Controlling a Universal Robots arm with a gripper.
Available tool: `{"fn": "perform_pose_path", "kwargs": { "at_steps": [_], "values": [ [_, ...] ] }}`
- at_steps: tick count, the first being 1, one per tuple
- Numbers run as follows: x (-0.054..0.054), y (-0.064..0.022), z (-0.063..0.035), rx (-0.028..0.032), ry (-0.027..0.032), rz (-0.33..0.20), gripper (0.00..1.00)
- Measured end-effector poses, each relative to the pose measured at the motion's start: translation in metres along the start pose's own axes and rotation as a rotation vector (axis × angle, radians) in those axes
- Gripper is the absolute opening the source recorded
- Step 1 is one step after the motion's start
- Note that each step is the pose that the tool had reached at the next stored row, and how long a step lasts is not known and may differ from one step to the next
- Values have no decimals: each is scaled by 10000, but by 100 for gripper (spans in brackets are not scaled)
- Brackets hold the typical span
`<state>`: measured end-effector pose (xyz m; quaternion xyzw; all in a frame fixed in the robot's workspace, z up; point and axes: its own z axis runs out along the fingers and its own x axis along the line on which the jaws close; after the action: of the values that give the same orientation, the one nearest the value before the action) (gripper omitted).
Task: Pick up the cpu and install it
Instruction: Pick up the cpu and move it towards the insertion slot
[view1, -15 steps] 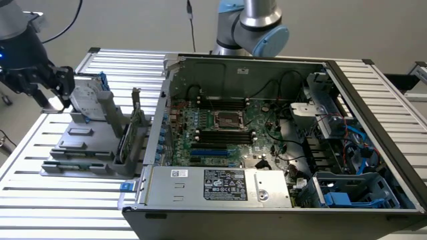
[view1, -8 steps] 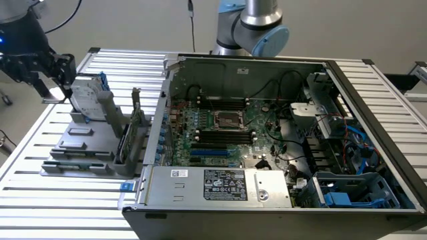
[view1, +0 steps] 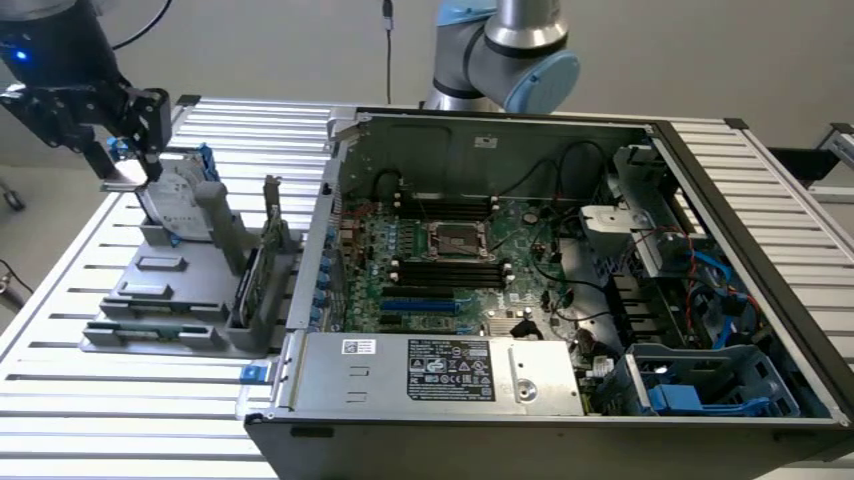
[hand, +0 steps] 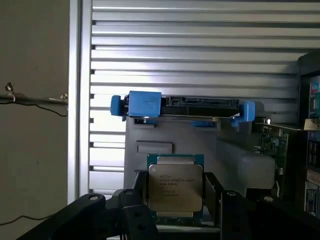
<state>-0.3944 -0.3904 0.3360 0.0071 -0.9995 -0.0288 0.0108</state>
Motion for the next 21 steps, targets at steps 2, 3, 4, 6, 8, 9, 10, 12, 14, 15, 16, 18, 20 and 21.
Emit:
{"fn": "perform_pose_path", "kwargs": {
  "at_steps": [2, 3, 4, 6, 8, 9, 10, 12, 14, 15, 16, 18, 20, 21],
  "values": [
    [-79, 7, -39, 0, 8, 1, 55],
    [-120, 11, -59, 0, 10, 2, 55],
    [-161, 14, -77, 0, 12, 1, 55],
    [-246, 21, -111, -1, 15, 1, 55],
    [-337, 28, -137, -1, 15, 1, 55],
    [-382, 32, -149, -1, 15, 1, 55],
    [-427, 35, -161, 0, 16, 2, 55],
    [-516, 43, -182, -1, 15, 1, 55],
    [-610, 50, -203, 0, 15, 0, 55],
    [-655, 54, -213, 0, 16, 1, 55],
    [-700, 58, -223, -1, 15, 1, 55],
    [-789, 65, -243, 0, 15, 2, 55],
    [-880, 73, -264, 0, 15, 1, 55],
    [-925, 76, -274, 0, 15, 1, 55]
  ]
}}
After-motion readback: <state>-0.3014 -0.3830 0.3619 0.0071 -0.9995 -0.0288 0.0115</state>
